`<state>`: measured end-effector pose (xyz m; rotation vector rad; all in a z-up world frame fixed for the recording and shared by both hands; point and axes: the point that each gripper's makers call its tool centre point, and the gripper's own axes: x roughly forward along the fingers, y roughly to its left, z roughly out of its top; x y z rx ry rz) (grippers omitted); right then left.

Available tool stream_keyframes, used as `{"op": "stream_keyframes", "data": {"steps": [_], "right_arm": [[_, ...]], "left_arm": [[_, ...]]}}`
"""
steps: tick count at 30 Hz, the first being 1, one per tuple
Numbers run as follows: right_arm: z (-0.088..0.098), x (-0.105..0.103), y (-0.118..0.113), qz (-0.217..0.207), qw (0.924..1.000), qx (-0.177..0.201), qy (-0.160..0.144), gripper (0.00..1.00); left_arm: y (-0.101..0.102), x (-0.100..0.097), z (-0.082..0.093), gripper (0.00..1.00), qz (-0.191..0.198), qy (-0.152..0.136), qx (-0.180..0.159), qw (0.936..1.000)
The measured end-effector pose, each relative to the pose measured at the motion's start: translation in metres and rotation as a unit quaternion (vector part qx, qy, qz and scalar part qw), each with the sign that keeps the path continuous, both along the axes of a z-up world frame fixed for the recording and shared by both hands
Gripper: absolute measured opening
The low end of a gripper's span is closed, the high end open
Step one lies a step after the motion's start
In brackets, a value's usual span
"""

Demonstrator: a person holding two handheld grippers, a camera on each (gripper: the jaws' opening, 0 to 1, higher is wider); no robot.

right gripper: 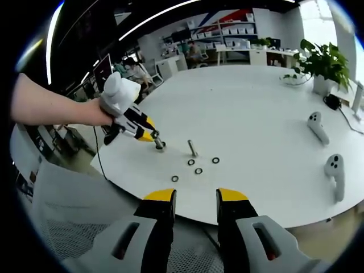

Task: Place the washer onto the threaded stud by aligning its center hole with the stud, sliding it down to the base, and recovering from edge contact or off-axis alignment until the washer reaches the visible bottom stop.

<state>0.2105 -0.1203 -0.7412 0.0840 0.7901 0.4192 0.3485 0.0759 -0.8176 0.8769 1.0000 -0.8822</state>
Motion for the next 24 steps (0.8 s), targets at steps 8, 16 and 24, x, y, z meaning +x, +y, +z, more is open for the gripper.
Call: {"op": "stream_keyframes", "data": {"steps": [8, 16, 24], "right_arm": [[-0.001, 0.000, -0.001, -0.002, 1.0000, -0.001, 0.002, 0.30], [-0.001, 0.000, -0.001, -0.001, 1.0000, -0.002, 0.002, 0.30], [-0.002, -0.001, -0.001, 0.002, 1.0000, -0.005, 0.006, 0.30]], "left_arm": [[-0.004, -0.006, -0.008, 0.19, -0.005, 0.012, 0.011, 0.9999], [-0.005, -0.009, -0.019, 0.19, 0.001, 0.025, 0.017, 0.9995], [-0.005, -0.008, -0.027, 0.20, 0.016, 0.039, 0.013, 0.9990]]}}
